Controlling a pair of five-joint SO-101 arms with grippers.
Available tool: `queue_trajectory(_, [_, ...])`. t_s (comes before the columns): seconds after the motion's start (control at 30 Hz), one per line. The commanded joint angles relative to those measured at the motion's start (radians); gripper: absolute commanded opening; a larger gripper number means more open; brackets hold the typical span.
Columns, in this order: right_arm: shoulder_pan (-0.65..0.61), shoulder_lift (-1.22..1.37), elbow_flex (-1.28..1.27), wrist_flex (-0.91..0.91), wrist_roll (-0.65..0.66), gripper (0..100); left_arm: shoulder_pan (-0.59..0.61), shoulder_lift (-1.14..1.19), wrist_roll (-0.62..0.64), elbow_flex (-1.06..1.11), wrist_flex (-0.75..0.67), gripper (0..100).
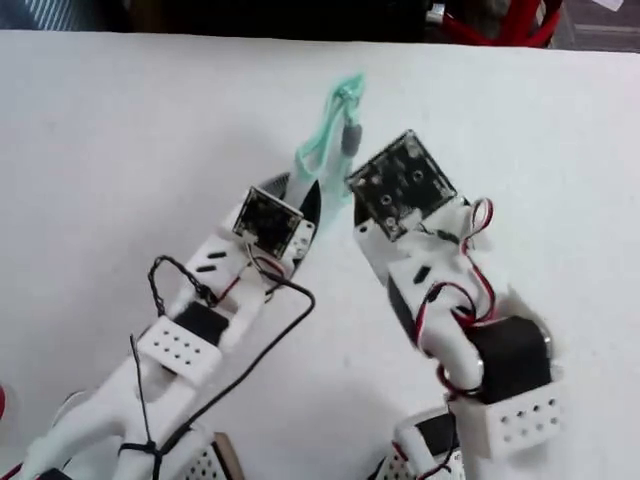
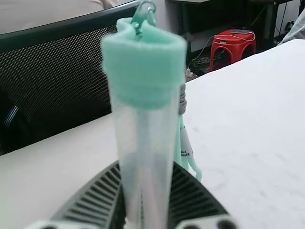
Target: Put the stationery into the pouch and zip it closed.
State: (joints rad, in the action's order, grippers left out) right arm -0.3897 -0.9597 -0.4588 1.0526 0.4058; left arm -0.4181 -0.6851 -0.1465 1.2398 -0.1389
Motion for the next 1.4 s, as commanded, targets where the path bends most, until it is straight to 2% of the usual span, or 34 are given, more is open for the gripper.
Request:
queue_trajectory(0.0, [0.016,-0.133,-0.29,-0.326,-0.101,1.8,-0.033,0.008,0.011,0.009,0.015,2])
queue_trajectory(0.1, [0.019,-0.248,-0.509,-0.533,-0.103,1.9,-0.036,0.008,0.011,0.009,0.02,2])
queue_trajectory(0.17, [0.027,-0.292,-0.598,-0.591,-0.106,4.4,-0.036,0.004,0.011,0.009,0.02,2])
queue_trajectory(0.3, [0.047,-0.275,-0.652,-0.615,-0.161,22.1,-0.045,-0.097,0.012,0.063,0.02,2])
queue_trajectory(0.37, [0.058,-0.252,-0.652,-0.622,-0.216,25.9,-0.065,-0.193,0.011,0.123,0.021,2])
queue_trajectory(0.5, [0.056,-0.189,-0.66,-0.697,-0.239,24.2,-0.088,-0.397,0.009,0.241,0.029,2])
queue_trajectory(0.63, [0.044,-0.163,-0.66,-0.697,-0.245,24.1,-0.088,-0.526,0.009,0.253,0.155,2])
queue_trajectory(0.77, [-0.024,-0.236,-0.66,-0.567,-0.236,24.1,-0.087,-0.541,0.009,0.25,0.178,2])
queue_trajectory(0.93, [-0.059,-0.374,-0.71,-0.552,-0.236,24.1,-0.088,-0.535,0.009,0.25,0.178,2])
queue_trajectory(1.1, [-0.053,-0.4,-0.812,-0.73,-0.236,24.0,-0.093,-0.535,0.011,0.25,0.183,2])
queue_trajectory(1.37, [-0.041,-0.177,-0.761,-0.881,-0.236,16.2,-0.114,-0.535,0.009,0.255,0.184,2])
